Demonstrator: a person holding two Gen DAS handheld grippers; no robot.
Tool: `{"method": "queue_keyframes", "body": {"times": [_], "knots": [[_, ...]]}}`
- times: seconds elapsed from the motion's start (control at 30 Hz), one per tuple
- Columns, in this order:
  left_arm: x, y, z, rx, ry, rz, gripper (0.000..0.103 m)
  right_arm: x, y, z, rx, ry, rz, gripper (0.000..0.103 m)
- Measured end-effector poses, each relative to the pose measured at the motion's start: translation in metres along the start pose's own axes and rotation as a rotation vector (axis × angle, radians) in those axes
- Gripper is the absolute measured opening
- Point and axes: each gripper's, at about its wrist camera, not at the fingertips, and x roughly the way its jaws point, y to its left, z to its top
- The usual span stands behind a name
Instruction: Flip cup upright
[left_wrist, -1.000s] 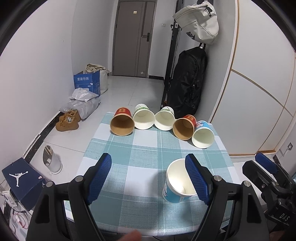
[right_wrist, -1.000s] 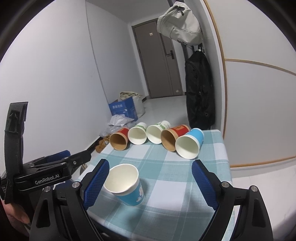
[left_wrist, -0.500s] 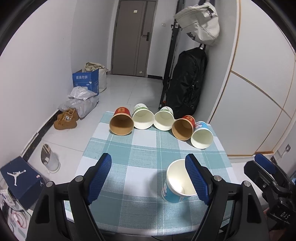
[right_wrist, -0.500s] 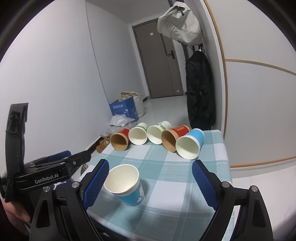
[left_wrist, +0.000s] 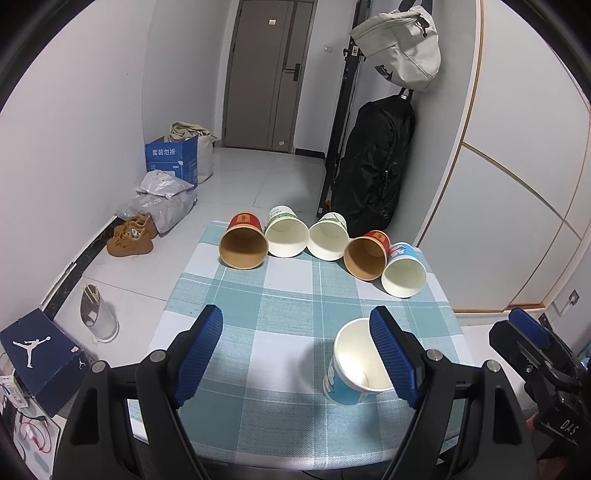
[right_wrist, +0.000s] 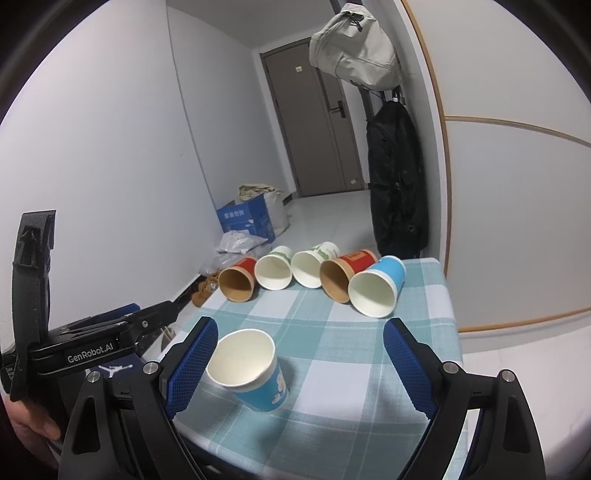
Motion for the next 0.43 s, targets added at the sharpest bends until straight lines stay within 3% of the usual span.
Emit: {"method": "queue_keyframes", "body": {"times": [0.43], "knots": [[-0.0048,0.0002,0.0006,0.002,-0.014,-0.01,0.079,0.0029,-0.0004,-0.0012,0.004,0.009,0.008,0.092]]}}
